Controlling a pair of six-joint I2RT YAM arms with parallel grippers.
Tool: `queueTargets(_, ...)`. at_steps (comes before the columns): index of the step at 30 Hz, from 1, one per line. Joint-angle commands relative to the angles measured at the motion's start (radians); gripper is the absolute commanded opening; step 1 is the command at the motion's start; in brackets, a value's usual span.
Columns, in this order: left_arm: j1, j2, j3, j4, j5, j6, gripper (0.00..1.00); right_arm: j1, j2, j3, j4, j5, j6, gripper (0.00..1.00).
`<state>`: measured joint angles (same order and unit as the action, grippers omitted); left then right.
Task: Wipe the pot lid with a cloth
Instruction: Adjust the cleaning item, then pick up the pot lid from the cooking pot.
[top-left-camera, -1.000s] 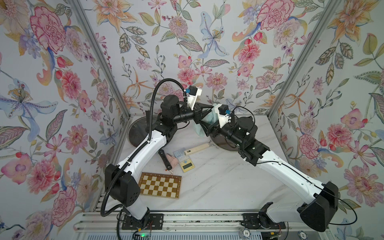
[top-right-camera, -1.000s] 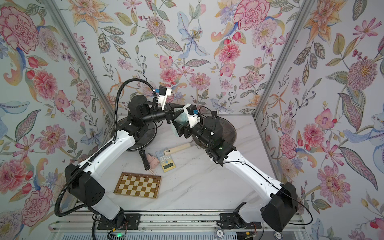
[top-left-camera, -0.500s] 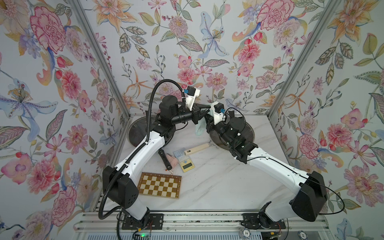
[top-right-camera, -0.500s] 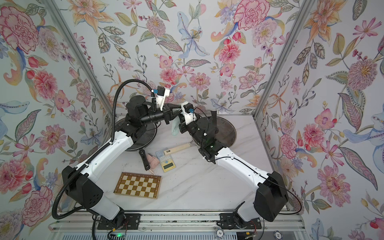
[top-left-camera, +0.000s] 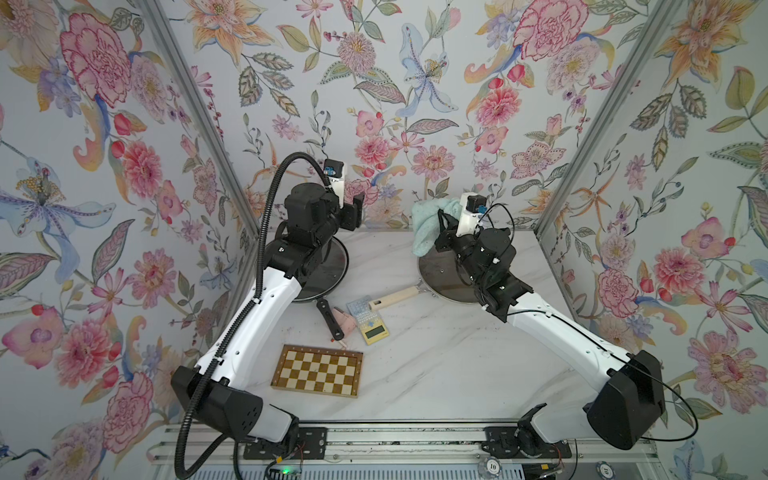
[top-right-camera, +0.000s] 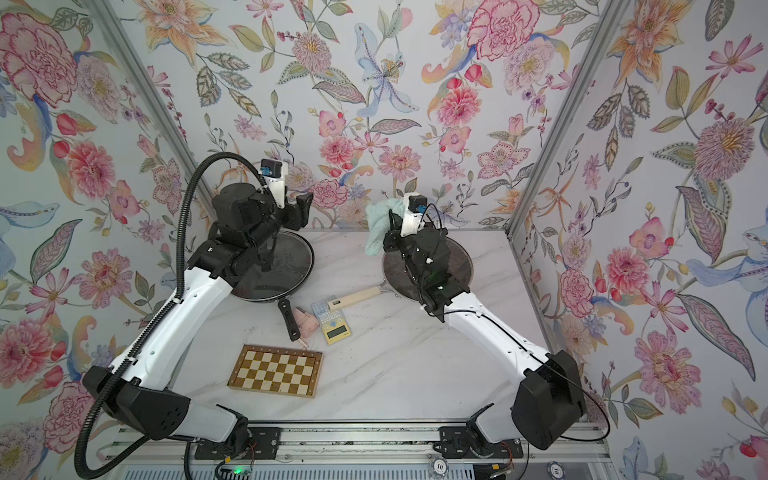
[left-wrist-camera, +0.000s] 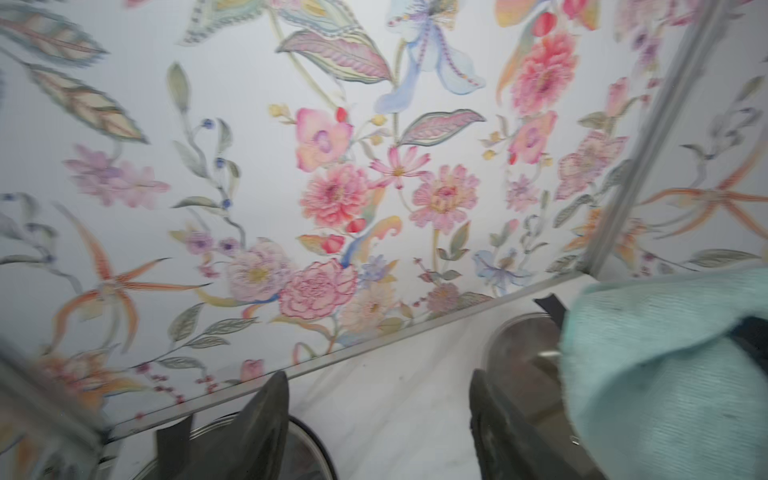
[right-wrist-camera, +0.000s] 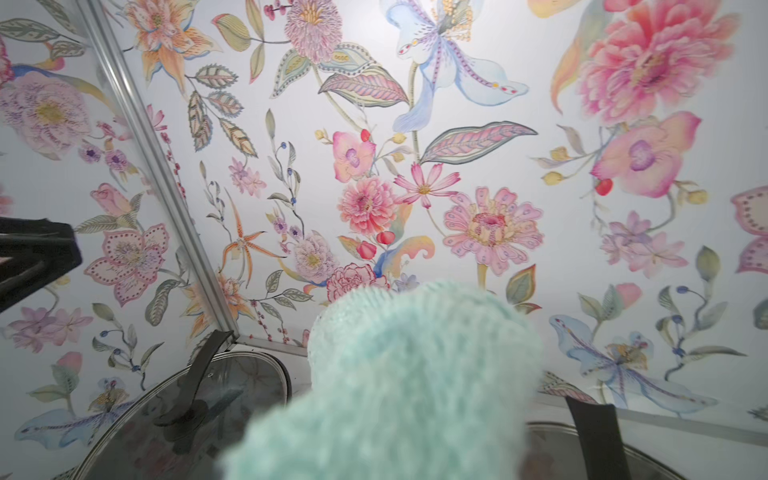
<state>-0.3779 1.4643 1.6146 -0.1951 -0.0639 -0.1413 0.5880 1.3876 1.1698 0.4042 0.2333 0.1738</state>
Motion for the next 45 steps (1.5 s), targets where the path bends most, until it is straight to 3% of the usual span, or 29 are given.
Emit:
queueTargets(1,0.017,0.022,-0.122,0.077,-0.282,0.096,0.77,-0.012,-0.079,-0.048,-0.058,0.105,0.037,0.01)
queueTargets(5,0.063,0.028,-0.323,0.308,-0.355,0.114,0.85,-0.017,-0.144,-0.092,-0.092,0.17,0.027,0.01)
queueTargets(12,0.197,0.086,-0.476,0.517,-0.314,0.101,0.92,0.004,-0.204,-0.128,-0.144,0.255,0.027,0.02)
queueTargets(20,0.308,0.216,-0.497,0.586,-0.214,0.083,0.93,0.043,-0.205,-0.126,-0.156,0.316,0.019,0.02)
queueTargets(33,0.38,0.351,-0.507,0.674,-0.144,0.065,0.89,0.111,-0.243,-0.136,-0.188,0.433,0.019,0.04)
queueTargets(45,0.398,0.466,-0.474,0.753,-0.081,0.037,0.74,0.134,-0.205,-0.088,-0.2,0.495,-0.019,0.04)
